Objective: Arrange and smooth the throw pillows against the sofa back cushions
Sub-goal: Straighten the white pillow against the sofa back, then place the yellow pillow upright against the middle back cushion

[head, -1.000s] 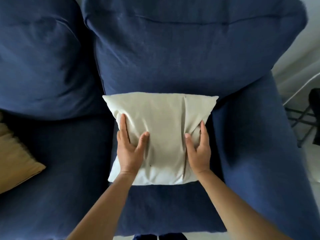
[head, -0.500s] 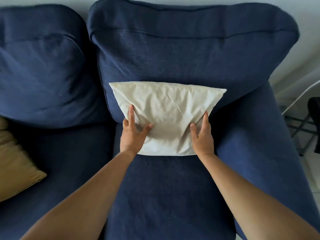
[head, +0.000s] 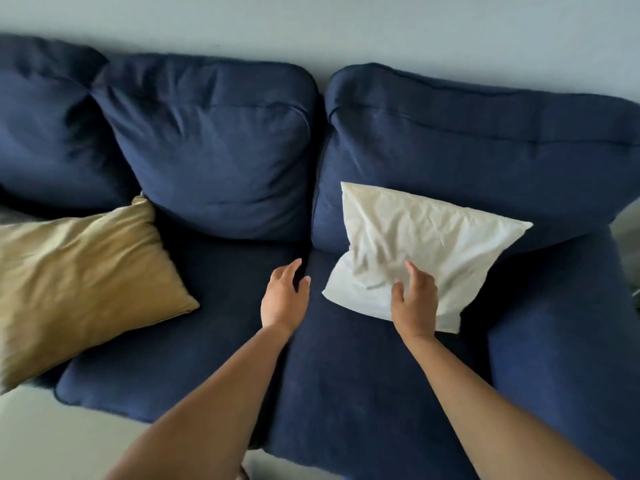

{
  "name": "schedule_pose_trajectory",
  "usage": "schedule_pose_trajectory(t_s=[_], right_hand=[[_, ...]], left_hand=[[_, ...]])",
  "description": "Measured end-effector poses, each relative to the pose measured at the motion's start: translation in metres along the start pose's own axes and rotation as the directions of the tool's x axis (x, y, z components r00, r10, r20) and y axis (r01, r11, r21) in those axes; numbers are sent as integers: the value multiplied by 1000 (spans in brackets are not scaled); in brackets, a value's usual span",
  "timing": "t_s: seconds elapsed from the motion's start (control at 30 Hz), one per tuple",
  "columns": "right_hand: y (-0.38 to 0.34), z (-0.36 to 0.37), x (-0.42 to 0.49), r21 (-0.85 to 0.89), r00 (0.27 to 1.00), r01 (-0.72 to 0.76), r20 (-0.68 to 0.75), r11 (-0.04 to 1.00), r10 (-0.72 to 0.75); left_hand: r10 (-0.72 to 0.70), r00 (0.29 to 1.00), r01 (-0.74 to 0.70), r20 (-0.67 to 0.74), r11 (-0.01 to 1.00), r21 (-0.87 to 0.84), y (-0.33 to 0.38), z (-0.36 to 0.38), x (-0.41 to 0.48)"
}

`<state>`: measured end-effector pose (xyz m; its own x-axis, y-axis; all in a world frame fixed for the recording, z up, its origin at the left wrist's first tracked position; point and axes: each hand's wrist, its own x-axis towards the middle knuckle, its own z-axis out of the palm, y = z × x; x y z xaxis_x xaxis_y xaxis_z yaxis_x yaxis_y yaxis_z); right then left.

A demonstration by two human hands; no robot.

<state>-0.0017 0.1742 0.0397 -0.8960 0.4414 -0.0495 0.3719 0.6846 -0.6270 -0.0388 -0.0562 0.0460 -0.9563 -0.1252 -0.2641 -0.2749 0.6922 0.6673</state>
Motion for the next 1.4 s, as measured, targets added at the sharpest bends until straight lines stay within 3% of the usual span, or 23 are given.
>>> schedule_pose_trajectory(t_s=[0.17, 0.43, 0.63, 0.97, 1.4], right_hand=[[-88, 63, -45, 39, 976, 24, 214, 999, -31], [-256, 186, -155, 117, 917, 122, 368, 986, -157], [-353, 253, -210, 173, 864, 146, 457, 974, -211], [-429, 340, -189, 46, 842, 149, 517, 988, -151], [-476, 483, -75, -155, 863, 70, 505, 985, 18]], left_hand=[[-116, 992, 115, -48, 993, -36, -82, -85, -11], [-298, 946, 290, -128, 954, -78, -261, -266, -47], [-480, 864, 463, -154, 876, -135, -362, -370, -52], [-524, 845, 501, -103, 844, -192, -416, -423, 1], [-526, 841, 513, -125, 849, -125, -460, -446, 182]])
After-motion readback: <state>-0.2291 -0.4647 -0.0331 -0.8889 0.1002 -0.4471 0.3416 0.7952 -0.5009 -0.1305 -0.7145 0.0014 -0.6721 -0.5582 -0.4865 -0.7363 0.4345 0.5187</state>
